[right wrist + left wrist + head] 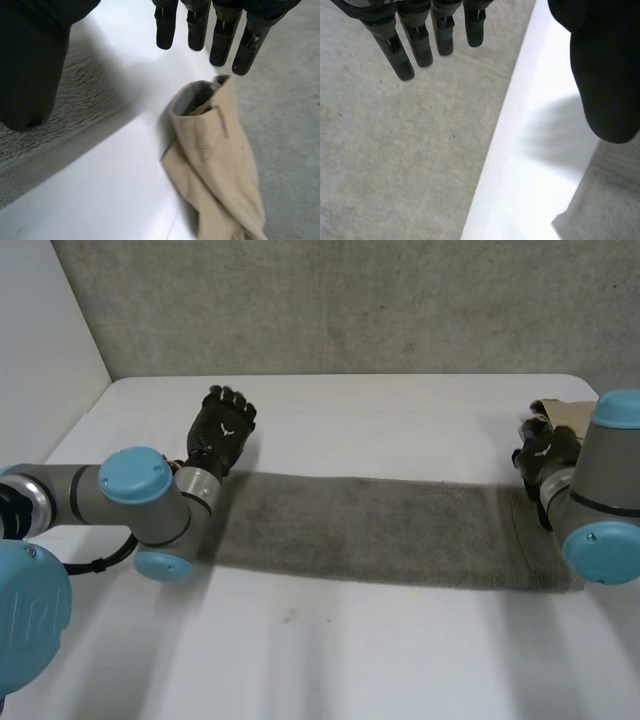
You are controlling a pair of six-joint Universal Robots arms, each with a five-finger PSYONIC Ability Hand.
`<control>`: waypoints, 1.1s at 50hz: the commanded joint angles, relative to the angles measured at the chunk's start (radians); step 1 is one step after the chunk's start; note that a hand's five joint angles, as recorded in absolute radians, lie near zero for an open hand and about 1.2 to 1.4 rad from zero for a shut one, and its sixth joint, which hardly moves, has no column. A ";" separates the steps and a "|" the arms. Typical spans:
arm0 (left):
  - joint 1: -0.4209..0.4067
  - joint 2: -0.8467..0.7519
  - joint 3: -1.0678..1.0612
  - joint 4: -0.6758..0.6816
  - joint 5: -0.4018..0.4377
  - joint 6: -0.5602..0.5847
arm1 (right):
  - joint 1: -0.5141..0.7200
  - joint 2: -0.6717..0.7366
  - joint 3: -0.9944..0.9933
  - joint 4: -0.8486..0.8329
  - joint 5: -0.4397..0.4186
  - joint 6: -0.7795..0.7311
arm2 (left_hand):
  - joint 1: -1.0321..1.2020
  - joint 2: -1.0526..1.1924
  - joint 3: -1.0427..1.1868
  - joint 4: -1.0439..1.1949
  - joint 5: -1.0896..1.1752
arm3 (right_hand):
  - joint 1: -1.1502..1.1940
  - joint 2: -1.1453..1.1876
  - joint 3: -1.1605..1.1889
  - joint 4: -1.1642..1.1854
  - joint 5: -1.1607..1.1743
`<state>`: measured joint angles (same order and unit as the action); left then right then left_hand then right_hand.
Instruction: Fold the laundry.
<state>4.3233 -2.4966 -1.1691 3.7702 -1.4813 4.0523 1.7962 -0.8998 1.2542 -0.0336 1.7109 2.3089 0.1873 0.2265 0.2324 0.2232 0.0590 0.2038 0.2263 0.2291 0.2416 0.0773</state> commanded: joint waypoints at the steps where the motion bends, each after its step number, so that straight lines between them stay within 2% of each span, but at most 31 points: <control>1: -0.024 0.097 -0.122 0.138 -0.016 -0.062 | -0.014 -0.164 0.068 -0.083 -0.005 0.165 | -0.013 -0.052 -0.058 -0.049 -0.059 | -0.029 -0.052 -0.055 -0.067 -0.077; 5: -0.027 0.205 -0.222 0.135 -0.039 -0.114 | -0.018 -0.338 0.161 -0.118 -0.059 0.228 | -0.013 -0.052 -0.058 -0.049 -0.059 | -0.029 -0.052 -0.055 -0.067 -0.077; 10: -0.027 0.378 -0.384 0.100 -0.066 -0.258 | -0.063 -0.470 0.273 -0.059 -0.169 0.238 | -0.013 -0.052 -0.058 -0.049 -0.059 | -0.029 -0.052 -0.055 -0.067 -0.077; 16: -0.028 0.496 -0.518 0.023 -0.066 -0.456 | -0.147 -0.499 0.418 0.155 -0.304 0.248 | -0.013 -0.052 -0.058 -0.049 -0.059 | -0.029 -0.052 -0.055 -0.067 -0.077; 17: -0.030 0.512 -0.543 -0.001 -0.065 -0.513 | -0.156 -0.499 0.439 0.165 -0.315 0.250 | -0.013 -0.052 -0.058 -0.049 -0.059 | -0.029 -0.052 -0.055 -0.067 -0.077; 22: -0.057 0.516 -0.561 -0.062 -0.066 -0.613 | -0.208 -0.499 0.570 0.089 -0.378 0.271 | -0.013 -0.052 -0.058 -0.049 -0.059 | -0.016 -0.039 -0.042 -0.054 -0.064; 27: -0.071 0.504 -0.558 -0.069 -0.068 -0.615 | -0.221 -0.444 0.645 -0.014 -0.386 0.273 | -0.013 -0.052 -0.058 -0.049 -0.059 | 0.063 0.041 0.038 0.025 0.015; 37: -0.067 0.493 -0.558 -0.067 -0.066 -0.615 | -0.230 -0.321 0.659 -0.149 -0.378 0.267 | -0.013 -0.052 -0.058 -0.049 -0.059 | 0.345 0.322 0.320 0.307 0.297; 41: -0.067 0.493 -0.558 -0.067 -0.066 -0.615 | -0.245 -0.291 0.648 -0.178 -0.378 0.257 | -0.013 -0.052 -0.058 -0.049 -0.059 | 0.641 0.618 0.615 0.603 0.593; 45: -0.070 0.493 -0.560 -0.070 -0.068 -0.615 | -0.259 -0.275 0.631 -0.192 -0.376 0.256 | -0.013 -0.052 -0.058 -0.049 -0.059 | 1.148 1.126 1.123 1.110 1.100; 46: -0.070 0.493 -0.560 -0.070 -0.068 -0.615 | -0.268 -0.268 0.620 -0.192 -0.369 0.256 | -0.013 -0.052 -0.058 -0.049 -0.059 | 1.192 1.170 1.167 1.154 1.144; 55: -0.074 0.498 -0.566 -0.075 -0.068 -0.615 | -0.362 -0.309 0.591 -0.193 -0.326 0.201 | -0.013 -0.052 -0.058 -0.049 -0.059 | 1.192 1.170 1.167 1.155 1.144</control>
<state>4.2527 -2.0031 -1.7302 3.6988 -1.5495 3.4379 1.5125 -1.1732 1.8710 -0.2266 1.3525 2.5615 0.1873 0.2043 0.2115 0.2022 0.0451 0.9665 1.1725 1.1786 1.1894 0.9778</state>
